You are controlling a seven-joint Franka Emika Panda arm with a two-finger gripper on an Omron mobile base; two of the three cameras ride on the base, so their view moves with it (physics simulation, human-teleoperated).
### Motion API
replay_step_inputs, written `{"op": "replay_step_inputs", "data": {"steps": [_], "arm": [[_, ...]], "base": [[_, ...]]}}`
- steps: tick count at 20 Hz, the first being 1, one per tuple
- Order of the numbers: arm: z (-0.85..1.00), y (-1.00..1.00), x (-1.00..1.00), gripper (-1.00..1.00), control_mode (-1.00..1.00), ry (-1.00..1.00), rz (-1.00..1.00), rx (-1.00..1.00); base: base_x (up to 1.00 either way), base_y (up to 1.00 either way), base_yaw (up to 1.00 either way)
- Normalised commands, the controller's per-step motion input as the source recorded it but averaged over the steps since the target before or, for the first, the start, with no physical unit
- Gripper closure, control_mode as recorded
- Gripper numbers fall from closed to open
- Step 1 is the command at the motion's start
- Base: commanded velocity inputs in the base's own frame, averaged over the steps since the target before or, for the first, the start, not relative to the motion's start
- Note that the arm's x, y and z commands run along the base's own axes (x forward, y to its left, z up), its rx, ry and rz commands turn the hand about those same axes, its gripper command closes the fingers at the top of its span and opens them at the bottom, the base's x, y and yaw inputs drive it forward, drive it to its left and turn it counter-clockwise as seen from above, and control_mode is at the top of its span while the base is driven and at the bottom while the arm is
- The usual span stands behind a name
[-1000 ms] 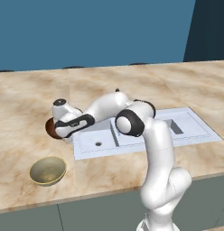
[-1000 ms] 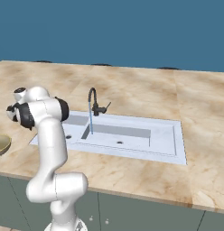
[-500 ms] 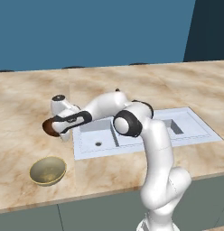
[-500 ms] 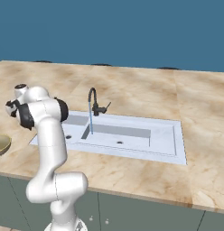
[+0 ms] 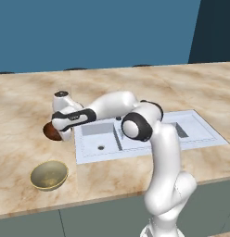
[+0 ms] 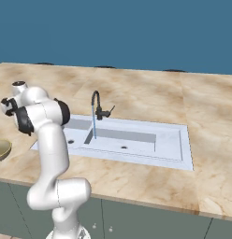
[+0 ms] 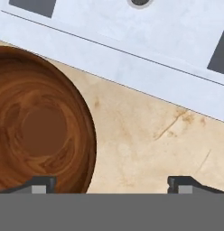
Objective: Rinse each bowl for a few seconds and place them down in the sink or on the counter.
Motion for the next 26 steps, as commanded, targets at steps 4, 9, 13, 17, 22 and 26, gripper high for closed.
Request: {"op": "replay_step_inputs", "data": {"steps": [4,9,13,17,22,26], "arm": [[0.33,-0.21,-0.48,-1.0,-1.0,-0.1,0.12,0.01],[0.26,-0.3,-0.53,-1.0,-1.0,-0.11,0.17,0.0],[0.2,-0.23,-0.5,-1.0,-1.0,-0.06,0.26,0.08],[0.23,-0.22,-0.55,-1.0,-1.0,-0.01,0.27,0.17],[0.27,-0.1,-0.46,-1.0,-1.0,0.0,0.25,0.07],[0.2,-0.13,-0.55,-1.0,-1.0,0.0,0.2,0.0]], "base": [[0.0,0.0,0.0],[0.0,0.0,0.0],[0.0,0.0,0.0],[0.0,0.0,0.0],[0.0,0.0,0.0],[0.0,0.0,0.0]]}}
